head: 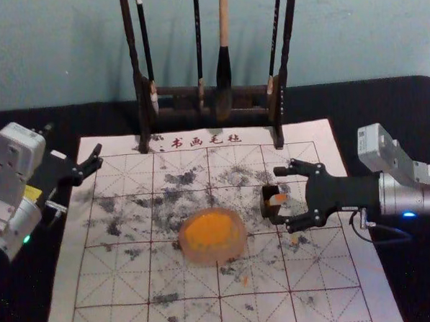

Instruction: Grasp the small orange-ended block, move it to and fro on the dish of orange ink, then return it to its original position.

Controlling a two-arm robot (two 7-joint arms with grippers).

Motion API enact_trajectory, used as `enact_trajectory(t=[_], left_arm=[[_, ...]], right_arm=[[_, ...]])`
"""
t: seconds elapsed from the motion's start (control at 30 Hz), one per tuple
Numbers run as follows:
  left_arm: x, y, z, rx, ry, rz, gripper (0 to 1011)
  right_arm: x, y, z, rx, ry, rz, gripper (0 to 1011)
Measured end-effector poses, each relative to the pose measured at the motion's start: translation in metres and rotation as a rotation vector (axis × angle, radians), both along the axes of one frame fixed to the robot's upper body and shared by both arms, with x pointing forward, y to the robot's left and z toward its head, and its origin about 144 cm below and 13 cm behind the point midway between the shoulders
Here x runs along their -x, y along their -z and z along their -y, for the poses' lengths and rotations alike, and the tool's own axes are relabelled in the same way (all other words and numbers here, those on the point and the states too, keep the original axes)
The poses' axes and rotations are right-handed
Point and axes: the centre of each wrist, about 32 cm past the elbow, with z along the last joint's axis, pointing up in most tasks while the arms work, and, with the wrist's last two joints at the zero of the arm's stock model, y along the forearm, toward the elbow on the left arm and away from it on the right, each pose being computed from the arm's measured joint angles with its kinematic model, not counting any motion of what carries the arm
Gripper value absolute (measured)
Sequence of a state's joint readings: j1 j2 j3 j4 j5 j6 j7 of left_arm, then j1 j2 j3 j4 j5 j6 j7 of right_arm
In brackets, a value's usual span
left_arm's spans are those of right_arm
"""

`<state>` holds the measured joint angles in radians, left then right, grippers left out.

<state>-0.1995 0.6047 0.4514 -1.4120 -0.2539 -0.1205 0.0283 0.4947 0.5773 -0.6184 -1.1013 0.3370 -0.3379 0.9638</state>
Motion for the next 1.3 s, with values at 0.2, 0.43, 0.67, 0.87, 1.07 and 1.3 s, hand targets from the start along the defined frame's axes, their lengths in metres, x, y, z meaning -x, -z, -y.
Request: enact_trajectory(t=[0.2, 0.43, 0.67, 0.87, 1.07, 1.3], left_arm=[[0.0, 0.0, 0.0, 0.0, 0.0, 0.0, 1001], [0.0, 0.0, 0.0, 0.0, 0.0, 0.0, 1001], [0.0, 0.0, 0.0, 0.0, 0.0, 0.0, 1001], [0.0, 0.0, 0.0, 0.0, 0.0, 0.0, 1001], [0.0, 0.0, 0.0, 0.0, 0.0, 0.0, 1001], [0.0, 0.0, 0.0, 0.0, 0.0, 0.0, 1001]], right_arm=[[-0.0033, 0.0035, -0.0018, 0.001, -0.008, -0.015, 1002], [-0.0052, 0.0059, -0.0029, 0.008, -0.007, -0.03, 1002], [-0.0055, 0.0067, -0.0039, 0.013, 0.009, -0.032, 1002], [-0.0056, 0.0066, -0.0041, 0.014, 0.012, -0.031, 1002], [-0.0056, 0.0065, -0.0041, 0.013, 0.012, -0.031, 991], [-0.0054, 0.0064, -0.0039, 0.013, 0.012, -0.031, 860]])
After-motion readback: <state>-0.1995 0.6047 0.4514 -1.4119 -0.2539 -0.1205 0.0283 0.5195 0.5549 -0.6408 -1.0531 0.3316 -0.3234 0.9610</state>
